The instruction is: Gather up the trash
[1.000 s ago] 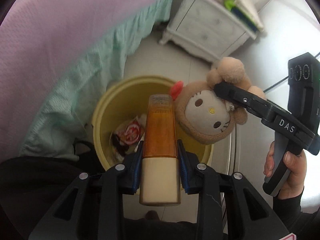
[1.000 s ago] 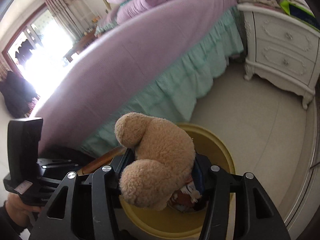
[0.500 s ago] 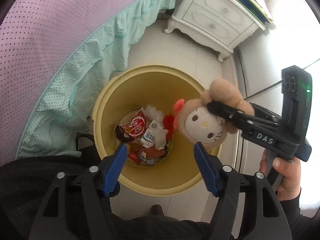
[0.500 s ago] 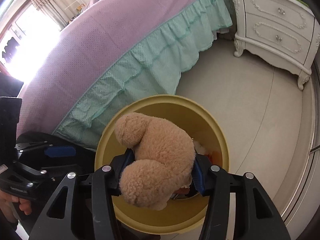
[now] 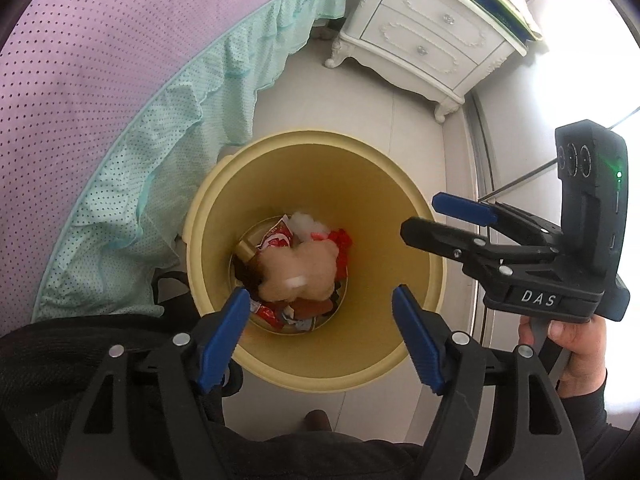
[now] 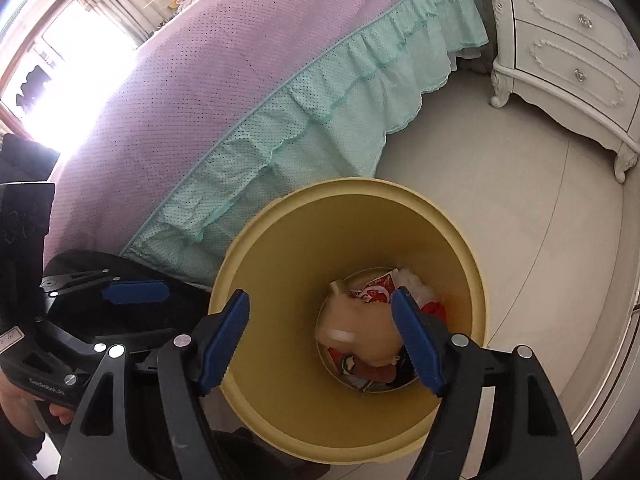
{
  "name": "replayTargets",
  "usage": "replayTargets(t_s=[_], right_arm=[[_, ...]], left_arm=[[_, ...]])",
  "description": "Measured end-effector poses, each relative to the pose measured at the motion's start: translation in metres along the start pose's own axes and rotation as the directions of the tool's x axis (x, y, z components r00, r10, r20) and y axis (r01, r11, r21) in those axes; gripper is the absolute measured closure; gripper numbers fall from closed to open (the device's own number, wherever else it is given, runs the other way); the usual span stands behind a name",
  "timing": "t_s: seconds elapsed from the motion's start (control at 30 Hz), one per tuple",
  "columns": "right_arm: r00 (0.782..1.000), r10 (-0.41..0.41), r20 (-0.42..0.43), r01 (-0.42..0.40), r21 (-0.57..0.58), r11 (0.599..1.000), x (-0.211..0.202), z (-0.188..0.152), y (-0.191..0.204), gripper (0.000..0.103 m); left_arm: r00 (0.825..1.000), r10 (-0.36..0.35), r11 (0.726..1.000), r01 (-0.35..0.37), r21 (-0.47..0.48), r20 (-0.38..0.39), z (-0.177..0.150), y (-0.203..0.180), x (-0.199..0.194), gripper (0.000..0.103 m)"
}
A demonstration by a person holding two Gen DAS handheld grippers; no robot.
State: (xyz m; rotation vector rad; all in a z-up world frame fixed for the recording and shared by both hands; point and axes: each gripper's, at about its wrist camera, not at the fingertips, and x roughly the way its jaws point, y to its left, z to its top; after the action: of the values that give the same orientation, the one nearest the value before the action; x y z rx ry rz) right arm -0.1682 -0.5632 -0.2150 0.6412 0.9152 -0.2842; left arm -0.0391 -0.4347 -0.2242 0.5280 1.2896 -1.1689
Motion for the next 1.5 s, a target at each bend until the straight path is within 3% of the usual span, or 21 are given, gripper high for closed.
replayTargets(t_s=[0.27,0.5,0.6,0.7,0.83,0.97,1.13,1.3,1.4,1.5], right_arm=[[0.999,-0.044,-0.008,0.044,0.0,0.999,-0.008,-0.006,0.006,0.029],[0.996,-0.067,0.065,0.073,-0.099,0.992,-0.038,0.007,0.04,0.026],[0.993,-0.064,0.1,0.078,-0.138,0.987,-0.049,0.012,0.058,0.026],[0.989,-0.044,0.141,0.069,-0.173,0.983,-0.061,0.018,0.079,0.025],[0.975,-0.007,0.22,0.061,-0.24,0.969,-0.082,0.026,0.111,0.017],[0.951,0.044,0.307,0.063,-0.331,0.942,-0.099,0.032,0.152,0.012],[0.911,0.143,0.387,0.045,-0.438,0.898,-0.108,0.037,0.207,0.009],[0.884,0.257,0.39,-0.015,-0.526,0.851,-0.1,0.044,0.264,0.009],[0.873,0.323,0.365,-0.058,-0.58,0.812,-0.09,0.045,0.303,0.009],[0.869,0.381,0.316,-0.107,-0.631,0.768,-0.08,0.045,0.341,0.008]], left_arm=[[0.999,0.018,1.0,-0.019,0.018,0.04,-0.002,-0.004,-0.007,0.03],[0.988,0.033,0.999,-0.035,0.015,0.153,-0.01,-0.009,-0.039,0.03],[0.974,0.063,0.997,-0.07,0.024,0.215,-0.016,-0.011,-0.062,0.03],[0.951,0.103,0.993,-0.116,0.026,0.292,-0.024,-0.013,-0.092,0.025],[0.894,0.171,0.983,-0.184,-0.009,0.415,-0.04,-0.011,-0.14,0.009],[0.814,0.271,0.961,-0.263,-0.09,0.514,-0.061,-0.002,-0.186,0.004],[0.727,0.394,0.919,-0.326,-0.222,0.562,-0.089,0.022,-0.231,0.004],[0.639,0.544,0.838,-0.39,-0.381,0.544,-0.125,0.051,-0.265,0.004],[0.596,0.603,0.794,-0.383,-0.472,0.53,-0.152,0.069,-0.286,0.004],[0.541,0.675,0.726,-0.366,-0.582,0.501,-0.183,0.09,-0.311,0.004]])
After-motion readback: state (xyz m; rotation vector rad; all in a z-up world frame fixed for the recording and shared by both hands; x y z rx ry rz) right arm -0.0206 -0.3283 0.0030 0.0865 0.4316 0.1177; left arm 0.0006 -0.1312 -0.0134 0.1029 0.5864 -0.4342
